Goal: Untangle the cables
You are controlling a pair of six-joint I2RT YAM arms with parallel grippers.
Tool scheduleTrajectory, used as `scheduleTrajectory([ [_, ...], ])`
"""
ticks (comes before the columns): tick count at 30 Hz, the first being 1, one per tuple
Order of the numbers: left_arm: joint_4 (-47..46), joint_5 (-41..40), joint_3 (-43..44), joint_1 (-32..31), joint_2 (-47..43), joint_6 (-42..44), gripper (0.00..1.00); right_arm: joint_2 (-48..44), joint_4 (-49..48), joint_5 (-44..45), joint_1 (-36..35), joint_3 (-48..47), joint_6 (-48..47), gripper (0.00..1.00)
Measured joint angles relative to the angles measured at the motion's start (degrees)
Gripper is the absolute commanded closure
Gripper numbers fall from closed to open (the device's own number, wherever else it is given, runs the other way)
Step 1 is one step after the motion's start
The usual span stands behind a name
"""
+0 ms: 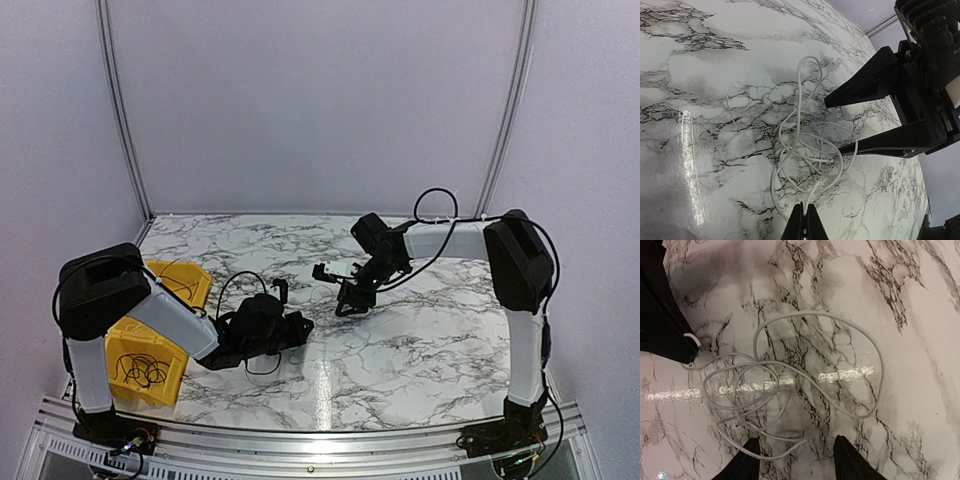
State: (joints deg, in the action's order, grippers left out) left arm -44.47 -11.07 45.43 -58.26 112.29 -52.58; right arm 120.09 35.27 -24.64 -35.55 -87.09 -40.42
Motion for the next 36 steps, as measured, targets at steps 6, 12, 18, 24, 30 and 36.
scheduleTrajectory([
  [6,0.00,0.11,-0.07,0.48,-0.02,0.07,1.00,0.83,1.49,-3.32,-0.61,-0.55,-1.75,1.00],
  [12,0.55,0.09,-1.46,0.79,-1.31,0.92,1.00,-1.60,1.97,-4.81,-0.48,2.75,-2.99,1.00],
  [18,7.45,-1.60,-4.42,1.16,-12.72,5.14,1.00,-10.69,2.93,-4.76,3.45,10.16,-3.08,1.00],
  [24,19.98,-9.07,-4.66,2.36,-33.48,12.90,1.00,-18.08,2.95,-2.36,16.65,16.50,-2.89,1.00],
  [30,36.70,-18.29,-4.02,7.21,-50.99,18.97,1.00,-18.84,3.21,1.18,27.02,19.65,-2.45,1.00],
  [36,49.29,-25.94,-1.81,9.64,-62.75,23.45,1.00,-17.94,2.51,3.69,29.40,19.87,-0.07,1.00],
])
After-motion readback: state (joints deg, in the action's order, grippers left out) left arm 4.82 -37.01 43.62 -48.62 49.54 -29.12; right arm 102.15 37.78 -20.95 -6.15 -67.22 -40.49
